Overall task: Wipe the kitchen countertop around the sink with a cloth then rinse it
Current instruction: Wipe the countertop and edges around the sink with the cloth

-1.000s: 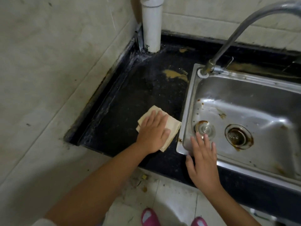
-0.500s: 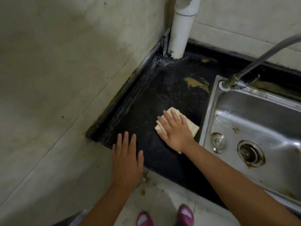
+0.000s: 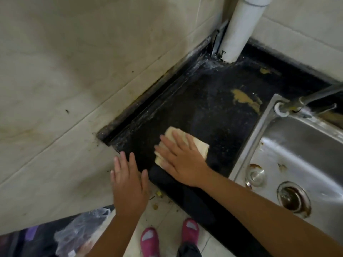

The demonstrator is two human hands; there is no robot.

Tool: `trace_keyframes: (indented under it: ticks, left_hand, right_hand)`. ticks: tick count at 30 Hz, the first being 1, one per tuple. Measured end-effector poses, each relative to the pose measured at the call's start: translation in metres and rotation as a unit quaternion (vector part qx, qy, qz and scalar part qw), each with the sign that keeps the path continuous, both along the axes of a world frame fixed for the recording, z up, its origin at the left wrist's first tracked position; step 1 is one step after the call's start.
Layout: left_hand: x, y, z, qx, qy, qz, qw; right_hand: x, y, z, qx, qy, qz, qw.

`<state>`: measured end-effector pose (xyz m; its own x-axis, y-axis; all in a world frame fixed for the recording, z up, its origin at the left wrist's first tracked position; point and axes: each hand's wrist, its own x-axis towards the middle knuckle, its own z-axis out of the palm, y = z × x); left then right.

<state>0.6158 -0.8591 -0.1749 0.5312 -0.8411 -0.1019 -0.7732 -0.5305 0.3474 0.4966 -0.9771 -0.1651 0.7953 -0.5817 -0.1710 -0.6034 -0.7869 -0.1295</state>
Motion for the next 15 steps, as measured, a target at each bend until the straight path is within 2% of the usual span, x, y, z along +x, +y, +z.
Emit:
trace_keyframes:
  ticks: [3, 5, 8, 11, 13, 15]
  left_hand:
    - [-0.014, -0.018, 0.003, -0.045, -0.031, -0.004, 0.999]
    - [-0.022, -0.031, 0.004, -0.054, -0.026, -0.003, 0.998]
    - [-0.027, -0.042, 0.001, -0.012, -0.031, 0.006, 0.999]
    - [-0.029, -0.042, -0.004, 0.015, -0.060, 0.006, 0.998]
    - [-0.029, -0.041, -0.003, 0.020, -0.072, 0.013, 0.997]
    - [-0.030, -0.042, 0.003, 0.032, -0.078, 0.002, 0.996]
  right_hand:
    - [-0.057, -0.033, 0.008, 0.000, 0.028, -0.037, 0.999]
    - [-0.071, -0.080, 0.014, 0.017, 0.036, -0.137, 0.990]
    - [-0.047, -0.136, 0.018, 0.040, 0.021, -0.262, 0.964]
    - [0.002, -0.129, 0.015, 0.036, 0.012, -0.197, 0.980]
    - [0.013, -0.098, 0.006, 0.031, 0.002, -0.096, 0.995]
    - [-0.013, -0.070, -0.002, 0.011, -0.018, 0.013, 1.000]
